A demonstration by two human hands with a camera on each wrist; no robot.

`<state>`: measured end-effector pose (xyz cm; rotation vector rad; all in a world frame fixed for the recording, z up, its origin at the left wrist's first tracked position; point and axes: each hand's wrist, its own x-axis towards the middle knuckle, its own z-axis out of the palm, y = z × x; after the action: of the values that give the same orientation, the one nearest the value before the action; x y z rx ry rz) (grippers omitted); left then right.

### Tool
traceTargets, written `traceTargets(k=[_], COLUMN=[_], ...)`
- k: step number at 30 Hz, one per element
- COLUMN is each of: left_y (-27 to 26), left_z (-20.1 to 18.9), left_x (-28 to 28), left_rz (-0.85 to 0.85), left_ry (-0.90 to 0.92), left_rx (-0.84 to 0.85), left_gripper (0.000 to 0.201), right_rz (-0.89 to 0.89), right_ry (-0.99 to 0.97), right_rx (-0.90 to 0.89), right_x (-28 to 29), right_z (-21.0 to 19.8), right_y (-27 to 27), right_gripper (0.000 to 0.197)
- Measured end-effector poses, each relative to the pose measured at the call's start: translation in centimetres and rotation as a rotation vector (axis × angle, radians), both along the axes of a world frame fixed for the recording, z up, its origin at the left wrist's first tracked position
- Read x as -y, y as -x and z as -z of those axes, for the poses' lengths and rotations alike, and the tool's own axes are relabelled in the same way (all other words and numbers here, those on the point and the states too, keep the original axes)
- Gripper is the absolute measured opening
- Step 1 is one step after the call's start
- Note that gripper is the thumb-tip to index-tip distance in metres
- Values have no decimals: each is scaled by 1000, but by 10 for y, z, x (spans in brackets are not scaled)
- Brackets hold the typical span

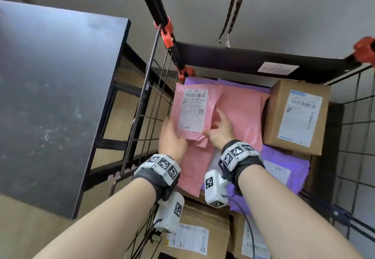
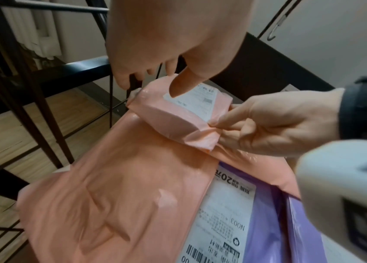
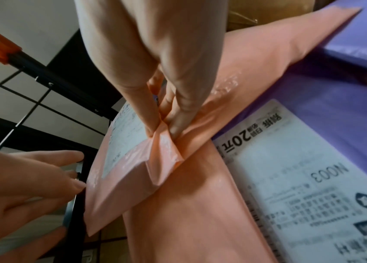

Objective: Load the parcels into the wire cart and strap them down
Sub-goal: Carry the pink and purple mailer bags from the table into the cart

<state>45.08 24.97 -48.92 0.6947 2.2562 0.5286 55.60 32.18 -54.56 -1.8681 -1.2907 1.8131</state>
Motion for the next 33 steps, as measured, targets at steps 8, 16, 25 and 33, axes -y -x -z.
traceTargets(k=[8, 16, 25, 33], left_y=[-1, 0, -19, -15], left_z=[1, -29, -118, -224], left_x=[6, 27, 87, 199], left_rz=[181, 123, 202, 313], left_ry=[84, 127, 23, -34], left_rx=[67, 93, 17, -218], left_gripper=[53, 50, 41, 36], right_rz=[7, -73, -464, -825], right_ry=[19, -25, -288, -502], right_rx=[-23, 74, 270, 403], right_x=[3, 18, 80, 179], right_z=[-4, -38, -150, -262], right_y=[5, -26, -54, -43], right_gripper=[81, 57, 38, 38])
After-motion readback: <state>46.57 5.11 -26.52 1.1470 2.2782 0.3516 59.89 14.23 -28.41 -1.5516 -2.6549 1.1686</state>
